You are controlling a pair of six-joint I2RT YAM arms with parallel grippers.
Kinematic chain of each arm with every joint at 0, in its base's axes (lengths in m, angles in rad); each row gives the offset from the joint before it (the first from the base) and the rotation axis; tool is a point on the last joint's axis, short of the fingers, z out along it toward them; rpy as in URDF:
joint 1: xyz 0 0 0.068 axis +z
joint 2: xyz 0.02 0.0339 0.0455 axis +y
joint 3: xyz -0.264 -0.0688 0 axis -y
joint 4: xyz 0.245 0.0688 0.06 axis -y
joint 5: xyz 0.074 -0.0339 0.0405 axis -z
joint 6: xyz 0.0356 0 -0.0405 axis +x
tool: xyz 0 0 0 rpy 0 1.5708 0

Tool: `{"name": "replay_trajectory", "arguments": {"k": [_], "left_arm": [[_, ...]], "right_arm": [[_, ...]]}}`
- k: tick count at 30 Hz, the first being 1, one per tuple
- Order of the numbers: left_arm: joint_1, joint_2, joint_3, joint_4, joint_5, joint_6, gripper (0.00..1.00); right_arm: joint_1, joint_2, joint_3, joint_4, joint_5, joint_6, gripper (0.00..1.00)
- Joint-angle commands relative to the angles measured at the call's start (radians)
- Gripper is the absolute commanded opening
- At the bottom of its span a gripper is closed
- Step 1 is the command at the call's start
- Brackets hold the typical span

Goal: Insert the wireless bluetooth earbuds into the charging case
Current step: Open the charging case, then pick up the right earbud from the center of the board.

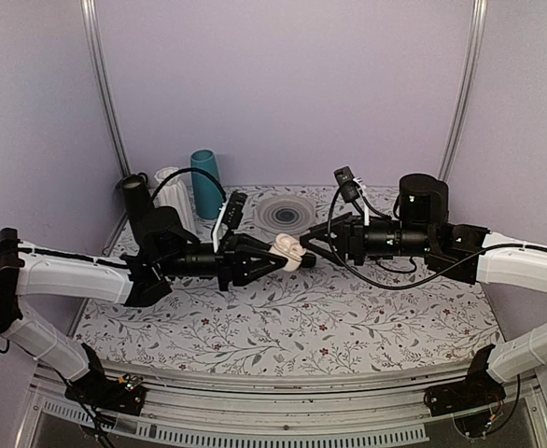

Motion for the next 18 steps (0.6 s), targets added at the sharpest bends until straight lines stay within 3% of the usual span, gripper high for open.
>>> {"name": "replay_trajectory", "arguments": {"k": [1, 18], "left_arm": [[0.009, -0.041, -0.03, 0.022, -0.088, 0.043, 0.0], [0.007, -0.233, -0.21, 0.068, -0.473, 0.122, 0.0]], "right_arm": [[-0.002, -0.026, 0.021, -0.002, 0.006, 0.011, 0.64], [0.0, 0.028, 0.002, 0.001, 0.144, 0.063, 0.65]]}}
